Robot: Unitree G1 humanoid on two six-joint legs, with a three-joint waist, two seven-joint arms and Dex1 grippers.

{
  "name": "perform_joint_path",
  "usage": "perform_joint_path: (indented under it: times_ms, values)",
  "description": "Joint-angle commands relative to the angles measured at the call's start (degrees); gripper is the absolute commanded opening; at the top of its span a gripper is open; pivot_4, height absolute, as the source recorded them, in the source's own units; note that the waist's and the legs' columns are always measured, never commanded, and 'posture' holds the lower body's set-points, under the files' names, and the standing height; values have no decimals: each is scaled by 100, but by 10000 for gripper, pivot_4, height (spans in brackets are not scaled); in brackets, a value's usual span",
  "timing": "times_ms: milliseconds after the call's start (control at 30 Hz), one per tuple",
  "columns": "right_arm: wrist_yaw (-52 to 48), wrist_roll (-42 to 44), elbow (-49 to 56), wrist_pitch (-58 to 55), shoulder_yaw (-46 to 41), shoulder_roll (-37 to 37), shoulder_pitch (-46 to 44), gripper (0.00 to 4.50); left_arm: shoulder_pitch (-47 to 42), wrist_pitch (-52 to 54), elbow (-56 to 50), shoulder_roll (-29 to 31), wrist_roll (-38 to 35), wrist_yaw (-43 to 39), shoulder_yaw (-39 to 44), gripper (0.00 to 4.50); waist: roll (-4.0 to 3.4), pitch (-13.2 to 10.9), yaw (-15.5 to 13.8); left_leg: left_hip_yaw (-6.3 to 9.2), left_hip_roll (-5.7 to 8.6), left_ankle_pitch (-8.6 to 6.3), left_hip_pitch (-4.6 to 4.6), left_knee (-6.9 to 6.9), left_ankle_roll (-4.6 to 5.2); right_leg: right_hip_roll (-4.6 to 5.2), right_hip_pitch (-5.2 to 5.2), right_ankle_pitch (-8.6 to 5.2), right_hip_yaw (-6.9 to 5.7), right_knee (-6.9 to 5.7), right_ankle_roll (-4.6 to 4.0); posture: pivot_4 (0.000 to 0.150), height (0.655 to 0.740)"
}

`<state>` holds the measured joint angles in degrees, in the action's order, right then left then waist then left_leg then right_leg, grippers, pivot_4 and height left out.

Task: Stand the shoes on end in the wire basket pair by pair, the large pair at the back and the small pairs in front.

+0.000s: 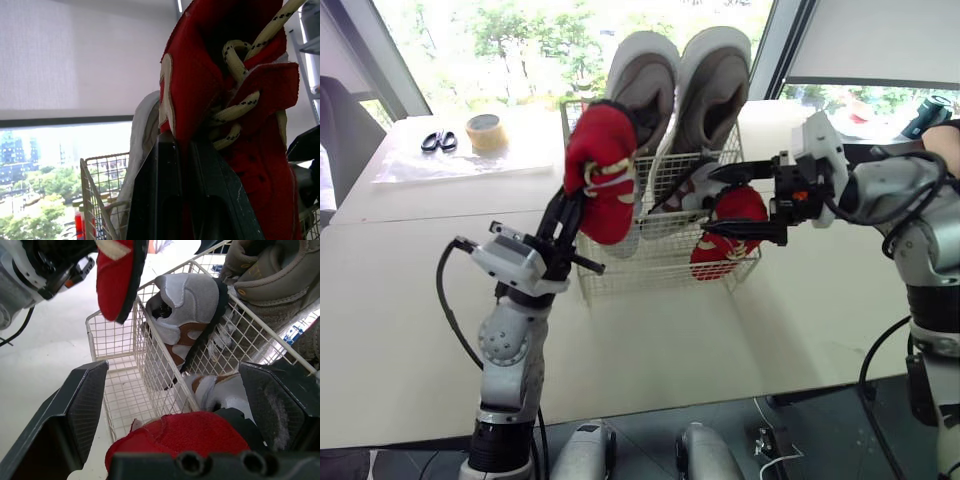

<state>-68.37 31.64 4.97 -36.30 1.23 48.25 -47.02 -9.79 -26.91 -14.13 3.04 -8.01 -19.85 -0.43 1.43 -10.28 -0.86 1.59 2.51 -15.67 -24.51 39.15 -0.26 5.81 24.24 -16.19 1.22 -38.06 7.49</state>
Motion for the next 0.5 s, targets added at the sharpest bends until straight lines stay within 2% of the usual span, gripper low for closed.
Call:
perform_joint_path:
  times_ms: [33,267,500]
  values:
    - [59,75,304,-130,-170,96,128,45000,-117,-656,331,-287,246,184,-272,604,1,2,-4,0,0,-1,0,0,1,0,-1,0,-1,0,0,1500,7400]
    - [107,101,493,-252,-275,137,233,45000,103,-918,361,-305,164,103,-570,604,-3,5,9,1,-1,-18,3,0,30,-1,-4,0,-2,0,0,1500,7400]
    - [188,163,664,-363,-369,159,356,45000,487,-1509,664,-212,389,176,-574,604,-4,5,4,1,-1,-18,3,0,31,0,-4,0,-2,1,-1,1500,7400]
